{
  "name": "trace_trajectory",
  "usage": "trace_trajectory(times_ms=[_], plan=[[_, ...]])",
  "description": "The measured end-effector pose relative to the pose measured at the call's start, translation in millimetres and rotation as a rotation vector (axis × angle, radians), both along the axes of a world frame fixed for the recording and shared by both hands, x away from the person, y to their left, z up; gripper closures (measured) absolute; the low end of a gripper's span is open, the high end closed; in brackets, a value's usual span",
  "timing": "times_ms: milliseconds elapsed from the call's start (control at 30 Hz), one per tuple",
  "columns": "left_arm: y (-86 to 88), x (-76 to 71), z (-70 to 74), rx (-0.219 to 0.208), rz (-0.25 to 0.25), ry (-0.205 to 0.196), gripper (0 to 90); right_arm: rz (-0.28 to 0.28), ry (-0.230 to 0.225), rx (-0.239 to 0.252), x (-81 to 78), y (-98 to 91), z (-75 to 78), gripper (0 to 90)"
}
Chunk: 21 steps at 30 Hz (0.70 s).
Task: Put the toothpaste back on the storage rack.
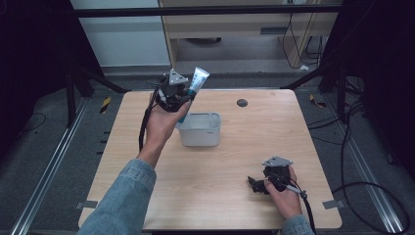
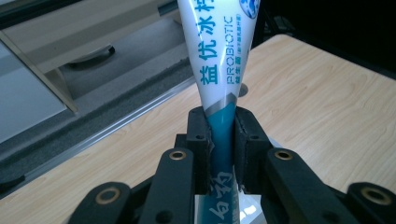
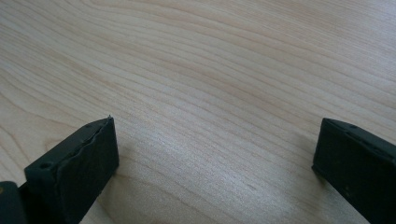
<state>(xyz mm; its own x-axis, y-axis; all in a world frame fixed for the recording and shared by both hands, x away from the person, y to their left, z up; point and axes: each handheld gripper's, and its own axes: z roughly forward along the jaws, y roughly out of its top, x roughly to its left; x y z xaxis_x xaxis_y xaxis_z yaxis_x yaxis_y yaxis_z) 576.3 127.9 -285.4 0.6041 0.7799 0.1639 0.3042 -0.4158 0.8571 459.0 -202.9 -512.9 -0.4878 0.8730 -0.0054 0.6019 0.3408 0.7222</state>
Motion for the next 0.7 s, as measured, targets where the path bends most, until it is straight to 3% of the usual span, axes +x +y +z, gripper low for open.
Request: trace_trajectory(times_ms=[200, 467, 700], plan=[[2.2, -1.8, 0.1, -0.059, 0.017, -0.042, 78.2, -0.001, 0.001, 0.001, -0.1, 0.1, 0.0, 0.4], [-8.6, -3.5, -4.9, -0.086, -0.024, -0.05, 78.0, 0.0, 0.0, 0.0, 0.0, 0.0, 0.0, 0.4], [-12.1, -1.2, -13.0, -0.124, -0.014, -0.061, 78.1, 0.0, 0.0, 0.0, 0.0, 0.0, 0.0, 0.4]])
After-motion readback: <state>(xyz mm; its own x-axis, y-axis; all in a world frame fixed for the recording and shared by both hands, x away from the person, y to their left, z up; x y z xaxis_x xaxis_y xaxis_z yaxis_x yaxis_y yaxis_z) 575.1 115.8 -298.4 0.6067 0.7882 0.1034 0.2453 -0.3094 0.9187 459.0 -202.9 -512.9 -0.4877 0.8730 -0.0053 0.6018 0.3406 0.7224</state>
